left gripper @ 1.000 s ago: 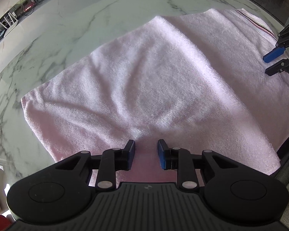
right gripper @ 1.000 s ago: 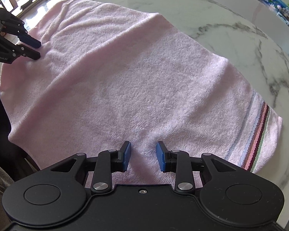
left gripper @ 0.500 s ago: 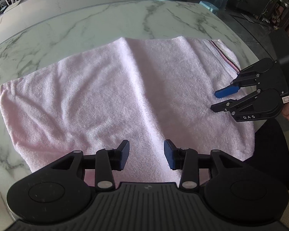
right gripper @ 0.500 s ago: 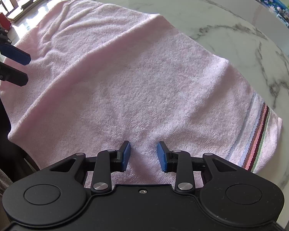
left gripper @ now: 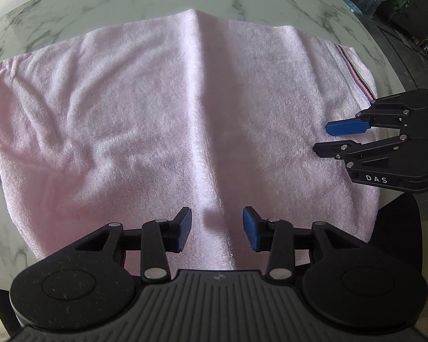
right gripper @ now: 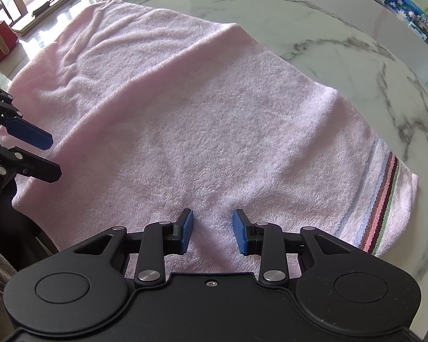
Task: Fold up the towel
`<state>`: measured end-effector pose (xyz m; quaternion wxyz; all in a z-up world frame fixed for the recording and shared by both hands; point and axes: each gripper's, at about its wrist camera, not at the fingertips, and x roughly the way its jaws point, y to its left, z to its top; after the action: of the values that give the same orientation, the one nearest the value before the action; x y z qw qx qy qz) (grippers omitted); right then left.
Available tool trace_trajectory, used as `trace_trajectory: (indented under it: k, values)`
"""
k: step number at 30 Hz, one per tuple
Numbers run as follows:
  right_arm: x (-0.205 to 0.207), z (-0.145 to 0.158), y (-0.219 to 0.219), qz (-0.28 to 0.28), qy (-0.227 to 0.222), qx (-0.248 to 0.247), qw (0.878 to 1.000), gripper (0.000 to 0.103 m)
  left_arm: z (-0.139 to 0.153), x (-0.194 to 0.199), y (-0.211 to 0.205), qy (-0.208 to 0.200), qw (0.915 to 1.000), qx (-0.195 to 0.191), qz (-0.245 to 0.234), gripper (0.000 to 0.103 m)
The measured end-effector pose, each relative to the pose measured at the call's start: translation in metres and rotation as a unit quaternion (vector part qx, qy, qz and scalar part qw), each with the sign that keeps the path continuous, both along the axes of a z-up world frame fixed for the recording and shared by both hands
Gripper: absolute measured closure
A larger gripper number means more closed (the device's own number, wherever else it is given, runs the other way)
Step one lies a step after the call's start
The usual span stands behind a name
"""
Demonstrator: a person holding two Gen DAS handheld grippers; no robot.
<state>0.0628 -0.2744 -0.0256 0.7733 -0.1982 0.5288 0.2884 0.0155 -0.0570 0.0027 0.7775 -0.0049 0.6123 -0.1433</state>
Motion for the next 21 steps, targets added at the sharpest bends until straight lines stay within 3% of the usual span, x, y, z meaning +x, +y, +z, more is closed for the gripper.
trace_trajectory:
  k: [3, 8, 13, 17, 21]
  values:
    - [-0.001, 0.0, 0.001, 0.001, -0.001, 0.001, 1.0, 0.072, -0.004, 0.0, -0.002, 0.006, 1.0, 0.004, 0.001, 0.076]
    - [-0.002, 0.001, 0.004, 0.005, -0.001, 0.0, 1.0, 0.072, -0.01, -0.002, 0.0, 0.017, 0.9998, 0.006, 0.01, 0.08]
    - [-0.002, 0.001, 0.006, 0.007, 0.002, -0.002, 1.0, 0.072, -0.011, -0.002, -0.003, 0.013, 0.9999, 0.007, 0.005, 0.095]
    - [0.001, 0.001, 0.009, 0.019, 0.009, -0.01, 1.0, 0.072, -0.012, -0.003, -0.001, 0.01, 0.9999, 0.005, 0.004, 0.098]
    - [0.005, 0.004, 0.015, 0.067, 0.023, -0.027, 0.997, 0.072, -0.012, -0.008, 0.005, 0.007, 0.9999, 0.0, 0.014, 0.099]
